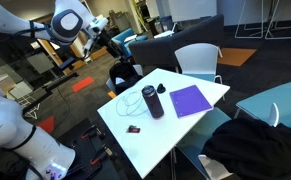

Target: Move the bottle to the right

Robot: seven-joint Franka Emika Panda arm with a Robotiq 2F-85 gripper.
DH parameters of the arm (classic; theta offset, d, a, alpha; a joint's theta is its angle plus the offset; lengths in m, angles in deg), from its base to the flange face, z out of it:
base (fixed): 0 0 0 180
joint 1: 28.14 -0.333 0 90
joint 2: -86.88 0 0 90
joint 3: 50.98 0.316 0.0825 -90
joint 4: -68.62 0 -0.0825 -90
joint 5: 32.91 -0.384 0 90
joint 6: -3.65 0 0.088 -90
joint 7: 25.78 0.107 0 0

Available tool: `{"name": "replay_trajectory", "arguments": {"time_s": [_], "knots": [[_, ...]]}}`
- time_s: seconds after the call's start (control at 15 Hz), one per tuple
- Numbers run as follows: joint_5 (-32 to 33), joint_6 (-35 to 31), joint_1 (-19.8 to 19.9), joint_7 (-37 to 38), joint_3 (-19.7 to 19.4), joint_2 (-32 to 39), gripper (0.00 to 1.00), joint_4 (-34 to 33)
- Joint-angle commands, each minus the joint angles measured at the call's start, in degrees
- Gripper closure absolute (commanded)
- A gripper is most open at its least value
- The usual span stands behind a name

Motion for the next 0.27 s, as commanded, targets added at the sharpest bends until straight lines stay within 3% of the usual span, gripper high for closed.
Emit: {"name": "replay_trajectory", "arguments": {"time_s": [0.0,0.2], "knots": [[-1.22,0.09,3.43,-1.08,3.21,0.04,0.00,-0.32],[-1.14,0.18,3.74,-1.04,3.52,0.21,0.00,-0.54]]}}
